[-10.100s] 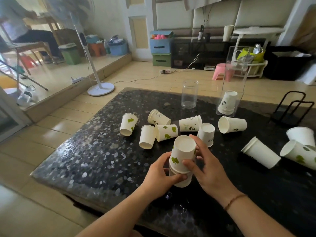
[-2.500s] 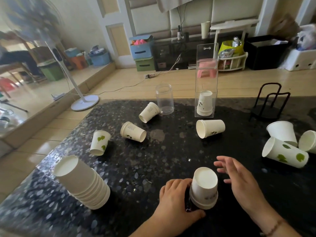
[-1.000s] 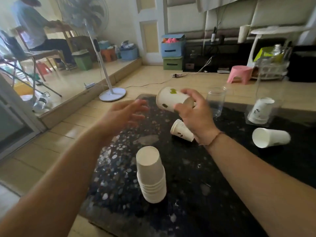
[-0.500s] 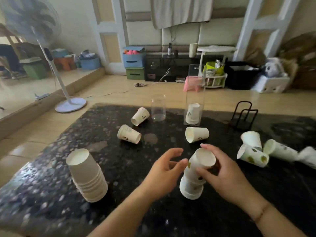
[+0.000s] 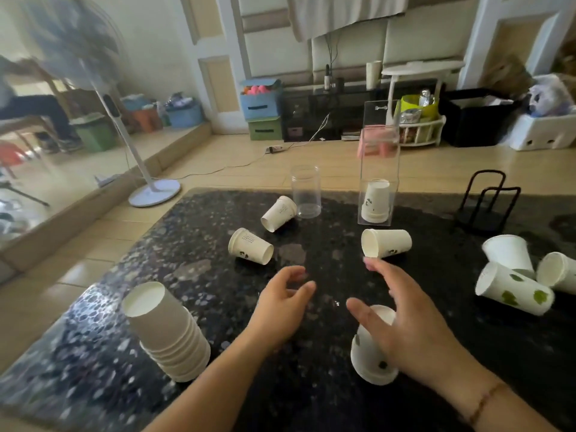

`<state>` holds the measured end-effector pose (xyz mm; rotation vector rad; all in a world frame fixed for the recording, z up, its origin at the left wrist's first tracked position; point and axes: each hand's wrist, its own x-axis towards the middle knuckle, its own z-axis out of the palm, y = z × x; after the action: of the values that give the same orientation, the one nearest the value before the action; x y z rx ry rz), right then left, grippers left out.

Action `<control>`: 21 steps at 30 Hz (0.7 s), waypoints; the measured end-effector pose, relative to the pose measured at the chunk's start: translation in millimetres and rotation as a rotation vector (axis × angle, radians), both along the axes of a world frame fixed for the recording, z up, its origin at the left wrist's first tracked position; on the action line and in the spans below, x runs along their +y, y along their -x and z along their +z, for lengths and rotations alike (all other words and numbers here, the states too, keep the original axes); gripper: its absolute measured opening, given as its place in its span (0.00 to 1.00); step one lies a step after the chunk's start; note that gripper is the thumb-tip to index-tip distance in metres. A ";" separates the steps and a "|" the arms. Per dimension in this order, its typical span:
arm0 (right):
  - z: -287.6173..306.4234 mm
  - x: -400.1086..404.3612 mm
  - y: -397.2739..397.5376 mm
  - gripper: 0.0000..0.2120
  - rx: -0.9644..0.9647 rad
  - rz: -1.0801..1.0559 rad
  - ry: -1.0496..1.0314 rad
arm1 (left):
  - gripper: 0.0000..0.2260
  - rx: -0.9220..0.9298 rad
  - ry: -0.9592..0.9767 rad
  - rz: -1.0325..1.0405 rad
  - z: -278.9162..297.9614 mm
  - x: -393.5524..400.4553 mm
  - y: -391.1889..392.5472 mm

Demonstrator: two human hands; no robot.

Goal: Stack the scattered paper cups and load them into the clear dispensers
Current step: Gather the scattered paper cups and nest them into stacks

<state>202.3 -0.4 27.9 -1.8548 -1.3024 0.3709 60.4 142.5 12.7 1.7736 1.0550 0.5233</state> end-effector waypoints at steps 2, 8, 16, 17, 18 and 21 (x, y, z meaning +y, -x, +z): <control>19.0 31.3 7.8 0.29 -0.081 0.065 0.011 | 0.15 -0.078 0.012 0.152 -0.5 23.6 4.1; 21.9 164.8 26.6 0.32 -0.201 0.215 0.378 | 0.19 -0.311 0.171 0.592 -24.8 89.7 13.8; -38.9 289.2 38.2 0.36 -0.283 0.166 0.517 | 0.22 -0.326 0.241 0.630 -66.3 111.9 21.0; -46.2 295.1 38.8 0.33 -0.301 0.162 0.523 | 0.23 -0.324 0.234 0.621 -67.1 113.5 21.7; -51.7 298.3 38.7 0.30 -0.318 0.156 0.523 | 0.24 -0.319 0.227 0.609 -66.0 114.4 22.0; -51.3 295.5 33.9 0.26 -0.313 0.173 0.496 | 0.28 -0.315 0.190 0.563 -59.1 111.4 23.0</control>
<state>168.4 295.1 -23.4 -2.2845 -1.7052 0.5500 37.4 253.8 -46.3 1.1672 1.3244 0.9755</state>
